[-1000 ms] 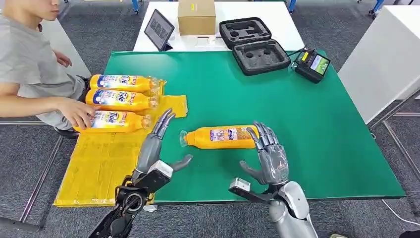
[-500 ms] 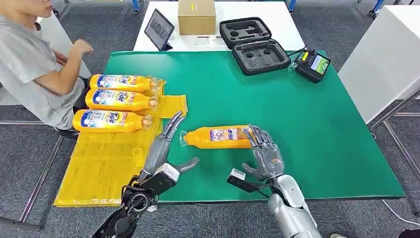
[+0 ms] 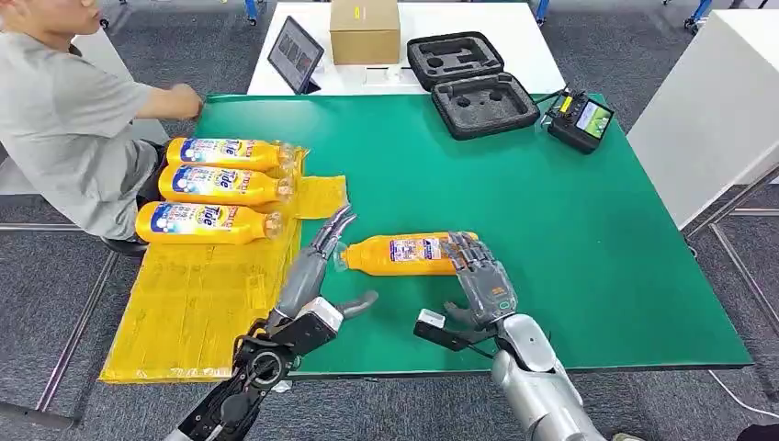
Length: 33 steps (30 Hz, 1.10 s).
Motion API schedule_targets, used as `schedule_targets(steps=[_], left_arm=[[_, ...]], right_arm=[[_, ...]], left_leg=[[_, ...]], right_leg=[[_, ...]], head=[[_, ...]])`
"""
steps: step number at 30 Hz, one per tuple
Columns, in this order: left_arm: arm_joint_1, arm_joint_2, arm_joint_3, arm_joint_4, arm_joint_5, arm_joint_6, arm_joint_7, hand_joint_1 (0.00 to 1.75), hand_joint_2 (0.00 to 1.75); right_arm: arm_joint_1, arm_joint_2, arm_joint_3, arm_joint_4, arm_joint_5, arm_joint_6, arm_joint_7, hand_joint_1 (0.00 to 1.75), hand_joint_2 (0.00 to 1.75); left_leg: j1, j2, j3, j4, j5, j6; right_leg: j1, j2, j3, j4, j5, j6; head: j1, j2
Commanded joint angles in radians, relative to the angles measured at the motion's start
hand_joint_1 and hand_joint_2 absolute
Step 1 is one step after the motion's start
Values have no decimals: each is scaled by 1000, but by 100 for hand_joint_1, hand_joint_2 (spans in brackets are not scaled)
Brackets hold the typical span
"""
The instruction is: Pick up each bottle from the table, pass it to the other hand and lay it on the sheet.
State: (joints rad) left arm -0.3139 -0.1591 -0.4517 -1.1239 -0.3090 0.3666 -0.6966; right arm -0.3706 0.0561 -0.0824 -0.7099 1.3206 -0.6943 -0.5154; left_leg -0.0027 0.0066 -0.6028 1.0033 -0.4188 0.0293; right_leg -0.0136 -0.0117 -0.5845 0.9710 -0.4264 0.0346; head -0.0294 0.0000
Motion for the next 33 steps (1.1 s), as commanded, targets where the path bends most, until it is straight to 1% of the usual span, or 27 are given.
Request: schedule_targets(steps=[1, 8, 13, 14, 17, 21, 26, 30, 33], left_arm=[[-56, 0, -32, 101, 10, 9, -2, 0, 175], [-59, 3, -37, 103, 15, 12, -2, 0, 175], [-72, 3, -54, 120, 36, 24, -2, 0, 175], [-75, 4, -58, 124, 41, 28, -2, 0, 175], [-82, 3, -64, 133, 51, 33, -2, 0, 175], [-100, -3, -65, 156, 54, 35, -2, 0, 175], [-105, -4, -65, 166, 54, 41, -2, 0, 175], [-110, -6, -63, 176, 58, 44, -2, 0, 175], [-107, -3, -64, 178, 60, 52, -2, 0, 175]], right_arm=[[-49, 15, 9, 27, 4, -4, -16, 0, 175], [-56, 16, 6, 28, 13, -4, -23, 0, 175], [-145, 30, -25, 170, -81, -4, -92, 0, 175], [-158, 35, -22, 194, -85, -4, -86, 0, 175], [-214, 42, -32, 290, -147, -4, -125, 0, 175], [-247, 62, -7, 332, -142, -4, -122, 0, 175], [-249, 69, 8, 332, -131, -4, -116, 0, 175], [-264, 76, 22, 348, -124, -4, -105, 0, 175], [-275, 78, 25, 386, -141, 16, -98, 0, 175]], left_leg=[[1, 1, 2, 0, -1, -2], [1, 0, 1, 0, 0, -1], [1, 2, 2, 1, -1, -2], [0, 2, 1, 0, -1, -1], [1, 2, 2, 1, -1, -2], [1, 2, 2, 1, -1, -2], [1, 1, 2, 0, -1, -1], [0, 2, 1, 0, 0, -1], [1, 1, 2, 1, -1, -2]], right_leg=[[0, 2, 2, 0, -1, -1], [0, 1, 0, 0, 0, -1], [1, 3, 1, 0, 0, -1], [0, 3, 1, 0, 0, -1], [1, 3, 1, 0, 0, -1], [1, 3, 1, 0, 0, -1], [1, 1, 2, 0, -1, -1], [0, 3, 0, 0, 0, -1], [1, 2, 2, 0, -1, -2]], head=[[0, 0], [0, 0], [0, 0], [0, 0], [0, 0], [0, 0], [0, 0], [0, 0], [0, 0]])
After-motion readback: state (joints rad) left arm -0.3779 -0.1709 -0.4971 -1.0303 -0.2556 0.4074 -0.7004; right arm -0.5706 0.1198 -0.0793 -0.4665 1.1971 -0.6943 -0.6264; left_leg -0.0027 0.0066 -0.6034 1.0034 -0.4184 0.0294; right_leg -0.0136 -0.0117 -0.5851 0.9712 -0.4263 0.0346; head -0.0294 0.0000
